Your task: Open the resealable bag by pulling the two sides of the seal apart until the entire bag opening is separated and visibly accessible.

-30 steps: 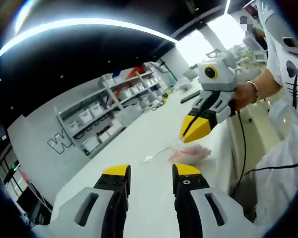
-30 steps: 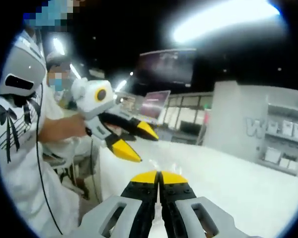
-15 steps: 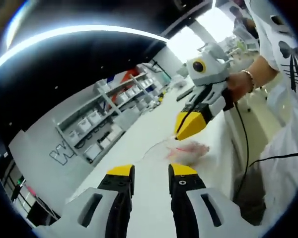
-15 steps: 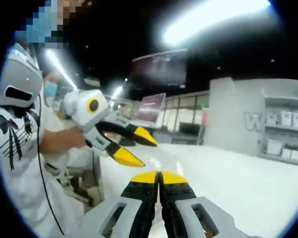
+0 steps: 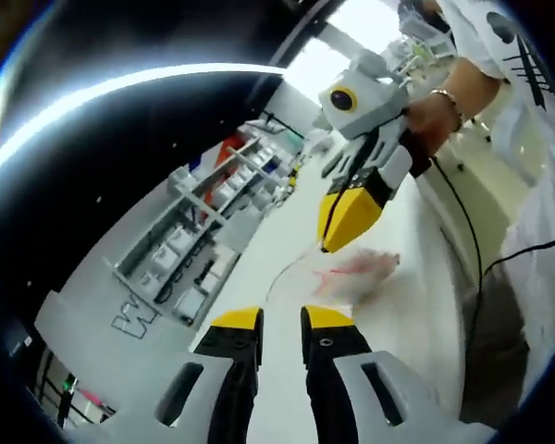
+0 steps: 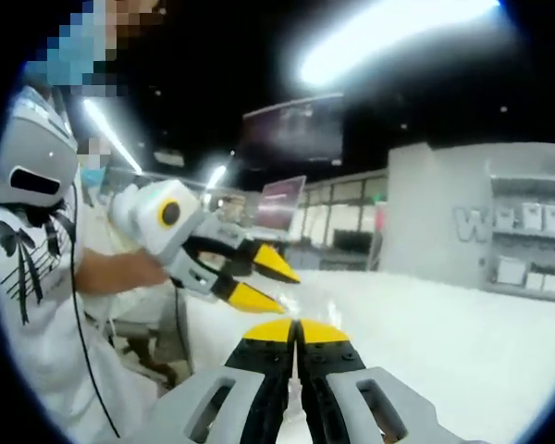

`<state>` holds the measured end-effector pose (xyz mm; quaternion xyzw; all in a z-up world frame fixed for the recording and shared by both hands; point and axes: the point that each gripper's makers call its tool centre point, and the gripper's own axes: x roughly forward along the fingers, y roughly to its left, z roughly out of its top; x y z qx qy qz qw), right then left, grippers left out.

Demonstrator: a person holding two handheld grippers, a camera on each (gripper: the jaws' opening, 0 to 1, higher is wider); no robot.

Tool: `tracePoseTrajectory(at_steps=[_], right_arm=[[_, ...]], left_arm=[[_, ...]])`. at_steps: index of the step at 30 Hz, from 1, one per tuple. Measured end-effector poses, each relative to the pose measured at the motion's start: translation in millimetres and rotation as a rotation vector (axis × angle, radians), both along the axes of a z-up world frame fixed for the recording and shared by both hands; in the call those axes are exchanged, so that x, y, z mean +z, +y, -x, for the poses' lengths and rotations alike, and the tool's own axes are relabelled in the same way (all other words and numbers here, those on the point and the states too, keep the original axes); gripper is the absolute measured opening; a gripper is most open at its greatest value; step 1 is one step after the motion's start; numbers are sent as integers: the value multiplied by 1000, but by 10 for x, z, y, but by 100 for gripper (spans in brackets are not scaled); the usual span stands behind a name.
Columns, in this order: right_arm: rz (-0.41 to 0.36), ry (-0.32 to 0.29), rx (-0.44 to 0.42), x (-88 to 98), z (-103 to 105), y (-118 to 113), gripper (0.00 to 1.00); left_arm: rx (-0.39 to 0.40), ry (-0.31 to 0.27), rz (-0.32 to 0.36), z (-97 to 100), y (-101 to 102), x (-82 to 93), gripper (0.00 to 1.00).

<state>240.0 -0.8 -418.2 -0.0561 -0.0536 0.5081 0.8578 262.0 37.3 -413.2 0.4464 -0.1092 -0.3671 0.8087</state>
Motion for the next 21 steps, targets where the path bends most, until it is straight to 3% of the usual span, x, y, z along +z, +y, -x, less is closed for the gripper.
tracePoseTrajectory(at_steps=[21], right_arm=[[3, 2, 3, -20, 34, 18, 0]], left_arm=[[-3, -118, -108, 15, -66, -1, 10]])
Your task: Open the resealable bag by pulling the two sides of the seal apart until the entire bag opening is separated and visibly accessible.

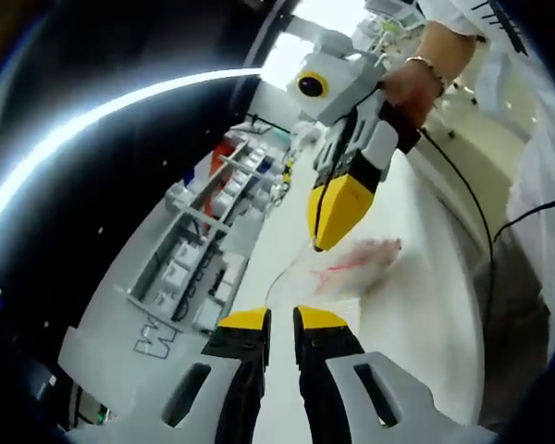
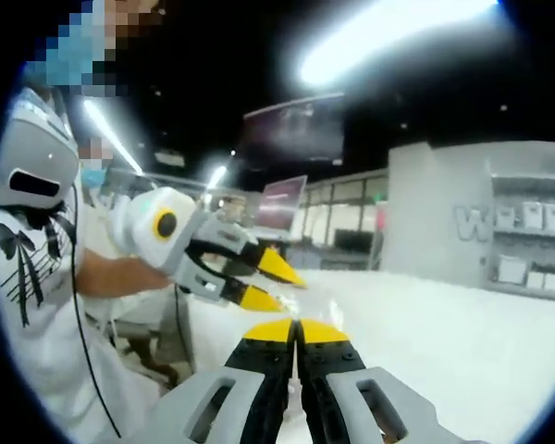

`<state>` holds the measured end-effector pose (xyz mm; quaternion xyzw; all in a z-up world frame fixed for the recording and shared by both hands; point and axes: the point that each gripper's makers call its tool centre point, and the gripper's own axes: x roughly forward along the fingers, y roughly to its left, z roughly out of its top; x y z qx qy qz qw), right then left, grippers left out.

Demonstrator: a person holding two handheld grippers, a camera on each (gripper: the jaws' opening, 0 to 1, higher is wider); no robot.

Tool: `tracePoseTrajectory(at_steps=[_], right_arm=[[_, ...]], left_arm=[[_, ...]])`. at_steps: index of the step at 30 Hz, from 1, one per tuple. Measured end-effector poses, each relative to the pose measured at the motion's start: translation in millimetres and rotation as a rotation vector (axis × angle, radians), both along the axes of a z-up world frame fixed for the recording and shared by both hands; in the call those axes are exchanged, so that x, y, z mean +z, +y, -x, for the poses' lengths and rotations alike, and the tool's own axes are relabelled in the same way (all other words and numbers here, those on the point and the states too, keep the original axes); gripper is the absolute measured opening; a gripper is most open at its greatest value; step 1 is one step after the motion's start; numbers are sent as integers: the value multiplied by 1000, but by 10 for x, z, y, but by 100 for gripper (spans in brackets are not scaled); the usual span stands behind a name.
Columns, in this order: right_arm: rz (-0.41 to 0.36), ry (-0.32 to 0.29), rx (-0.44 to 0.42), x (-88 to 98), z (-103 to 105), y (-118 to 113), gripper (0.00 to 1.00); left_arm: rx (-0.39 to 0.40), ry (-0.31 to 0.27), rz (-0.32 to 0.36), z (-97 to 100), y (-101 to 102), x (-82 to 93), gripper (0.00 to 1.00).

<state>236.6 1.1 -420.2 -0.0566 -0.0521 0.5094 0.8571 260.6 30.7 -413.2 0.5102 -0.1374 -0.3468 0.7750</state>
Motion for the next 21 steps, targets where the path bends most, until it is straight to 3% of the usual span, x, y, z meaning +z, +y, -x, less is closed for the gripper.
tracePoseTrajectory(at_steps=[21], right_arm=[[-1, 18, 7, -20, 46, 28, 0]], left_arm=[[-8, -87, -100, -64, -26, -50, 1]])
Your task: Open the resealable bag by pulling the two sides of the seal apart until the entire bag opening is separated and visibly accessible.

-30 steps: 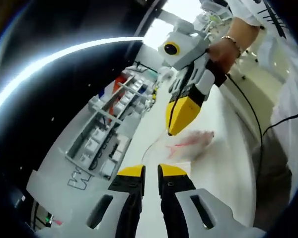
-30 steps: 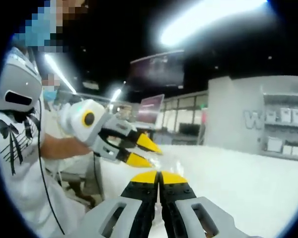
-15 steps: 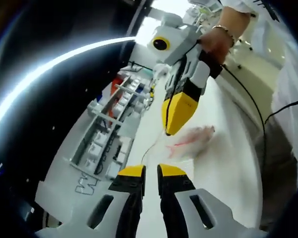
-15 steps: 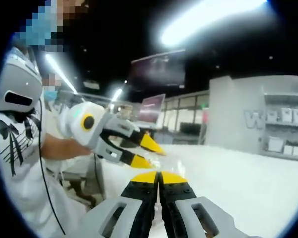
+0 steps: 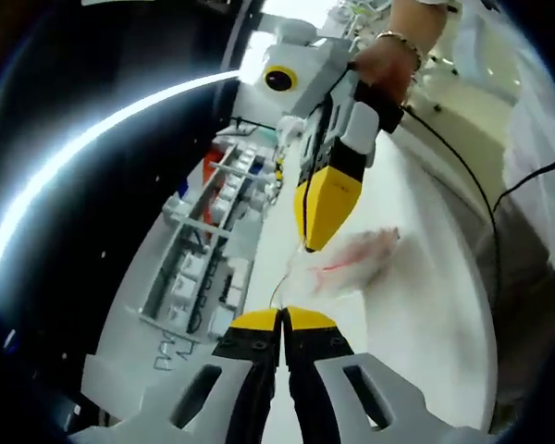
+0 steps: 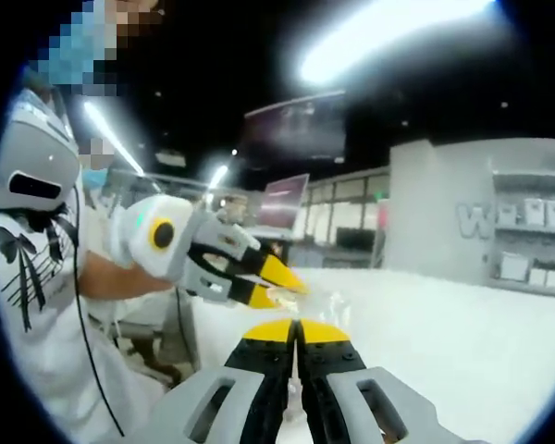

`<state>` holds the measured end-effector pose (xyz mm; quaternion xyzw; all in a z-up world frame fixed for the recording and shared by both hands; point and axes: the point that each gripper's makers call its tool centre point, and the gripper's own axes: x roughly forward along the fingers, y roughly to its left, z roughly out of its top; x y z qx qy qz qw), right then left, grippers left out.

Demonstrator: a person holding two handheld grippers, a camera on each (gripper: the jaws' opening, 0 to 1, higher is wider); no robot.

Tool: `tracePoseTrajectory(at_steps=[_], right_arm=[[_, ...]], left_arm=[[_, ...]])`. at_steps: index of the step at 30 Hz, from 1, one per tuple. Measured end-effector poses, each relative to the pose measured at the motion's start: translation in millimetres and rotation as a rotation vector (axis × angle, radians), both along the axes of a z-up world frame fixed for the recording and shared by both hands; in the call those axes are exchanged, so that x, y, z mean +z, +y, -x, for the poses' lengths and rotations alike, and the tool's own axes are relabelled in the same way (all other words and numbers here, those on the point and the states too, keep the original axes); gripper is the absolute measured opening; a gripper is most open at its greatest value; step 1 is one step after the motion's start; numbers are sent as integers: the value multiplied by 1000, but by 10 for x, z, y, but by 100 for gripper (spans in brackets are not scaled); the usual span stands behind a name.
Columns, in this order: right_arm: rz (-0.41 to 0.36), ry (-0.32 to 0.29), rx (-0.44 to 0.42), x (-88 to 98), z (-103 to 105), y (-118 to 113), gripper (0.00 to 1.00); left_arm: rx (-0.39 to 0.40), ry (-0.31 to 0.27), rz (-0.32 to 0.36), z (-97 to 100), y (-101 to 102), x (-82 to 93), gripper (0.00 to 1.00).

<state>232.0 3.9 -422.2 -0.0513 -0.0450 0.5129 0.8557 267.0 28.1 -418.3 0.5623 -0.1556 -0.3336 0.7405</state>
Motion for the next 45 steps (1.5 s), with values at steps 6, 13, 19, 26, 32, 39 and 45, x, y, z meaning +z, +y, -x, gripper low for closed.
tracePoseTrajectory(at_steps=[6, 13, 19, 26, 32, 39, 45], right_arm=[[-9, 28, -5, -29, 33, -65, 0], [-101, 58, -62, 136, 20, -280, 0], [-153, 129, -102, 348, -16, -211, 0], [-39, 195, -68, 258, 46, 112, 5], [44, 177, -44, 280, 57, 305, 4], [96, 208, -58, 219, 22, 346, 4], [109, 242, -84, 176, -31, 290, 4]], left_arm=[[6, -7, -3, 39, 6, -54, 1], [36, -26, -27, 28, 59, -111, 1], [79, -70, -93, 2, 72, -170, 1], [85, -88, -120, -7, 159, -50, 1], [98, -136, -104, -13, 189, 91, 1], [99, -166, -123, -9, 184, 108, 1], [96, -209, -167, -4, 150, 140, 1]])
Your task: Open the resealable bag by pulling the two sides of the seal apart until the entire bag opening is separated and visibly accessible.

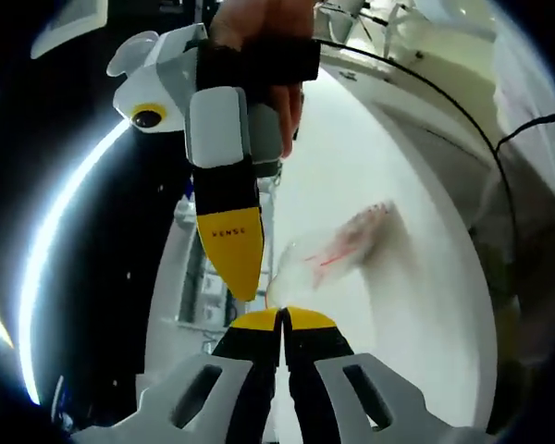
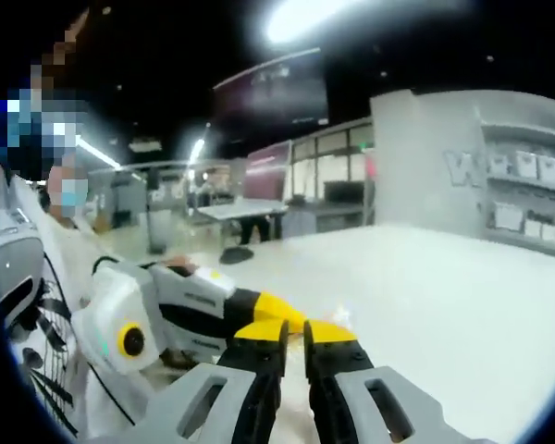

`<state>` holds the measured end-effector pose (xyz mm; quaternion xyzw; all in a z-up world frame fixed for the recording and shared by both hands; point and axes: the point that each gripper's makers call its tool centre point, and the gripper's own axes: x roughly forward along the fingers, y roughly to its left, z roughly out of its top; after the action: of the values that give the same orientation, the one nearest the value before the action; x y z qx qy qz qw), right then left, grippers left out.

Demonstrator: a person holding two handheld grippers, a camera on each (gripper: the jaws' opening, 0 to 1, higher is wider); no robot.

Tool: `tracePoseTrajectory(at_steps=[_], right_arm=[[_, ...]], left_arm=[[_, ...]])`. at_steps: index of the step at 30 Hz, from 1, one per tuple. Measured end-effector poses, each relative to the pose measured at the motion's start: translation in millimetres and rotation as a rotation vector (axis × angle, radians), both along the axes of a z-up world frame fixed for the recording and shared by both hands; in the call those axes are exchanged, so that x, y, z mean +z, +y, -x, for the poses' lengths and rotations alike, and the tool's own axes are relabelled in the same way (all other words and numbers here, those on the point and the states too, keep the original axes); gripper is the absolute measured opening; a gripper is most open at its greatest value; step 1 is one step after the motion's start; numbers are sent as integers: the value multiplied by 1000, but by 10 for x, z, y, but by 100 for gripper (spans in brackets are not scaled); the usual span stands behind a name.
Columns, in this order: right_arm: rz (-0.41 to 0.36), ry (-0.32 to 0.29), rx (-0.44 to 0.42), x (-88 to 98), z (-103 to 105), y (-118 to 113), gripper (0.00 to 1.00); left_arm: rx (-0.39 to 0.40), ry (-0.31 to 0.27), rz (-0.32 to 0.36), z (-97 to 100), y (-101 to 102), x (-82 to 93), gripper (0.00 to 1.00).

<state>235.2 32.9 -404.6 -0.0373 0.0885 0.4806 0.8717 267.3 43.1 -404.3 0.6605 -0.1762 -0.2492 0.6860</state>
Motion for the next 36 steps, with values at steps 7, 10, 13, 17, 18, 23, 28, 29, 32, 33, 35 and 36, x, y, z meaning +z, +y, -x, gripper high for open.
tracePoseTrajectory(at_steps=[7, 10, 13, 17, 18, 23, 28, 29, 32, 33, 35, 36], right_arm=[[25, 30, -7, -39, 15, -53, 5], [31, 43, -19, -82, -12, -95, 5], [33, 54, -22, -102, -8, -114, 5], [-2, 42, -13, 7, 39, -80, 5], [3, 37, -12, 13, 44, -71, 5], [31, 43, -26, -72, 0, -111, 5], [35, 52, -29, -108, 5, -118, 5], [37, 52, -31, -113, 3, -120, 5], [33, 59, -38, -135, -28, -142, 5], [31, 63, -43, -144, -41, -155, 5], [29, 67, -46, -148, -45, -160, 5], [28, 70, -45, -154, -43, -158, 5]], left_arm=[[1, -25, -28, -20, -33, 48, 1], [0, -31, -29, -3, 38, 89, 1], [-1, -39, -39, 3, 31, 89, 1], [-4, -39, -57, -18, 11, 67, 1], [-4, -36, -57, -19, 12, 66, 1], [-13, -30, -35, 8, 16, 107, 1], [-26, -20, -4, 4, -8, 91, 1], [-27, -20, 0, 3, -9, 88, 1], [-31, -26, 0, 11, -18, 74, 1], [-33, -27, 0, 17, -21, 68, 1], [-36, -29, 1, 24, -25, 69, 1], [-38, -32, 0, 26, -28, 72, 1]])
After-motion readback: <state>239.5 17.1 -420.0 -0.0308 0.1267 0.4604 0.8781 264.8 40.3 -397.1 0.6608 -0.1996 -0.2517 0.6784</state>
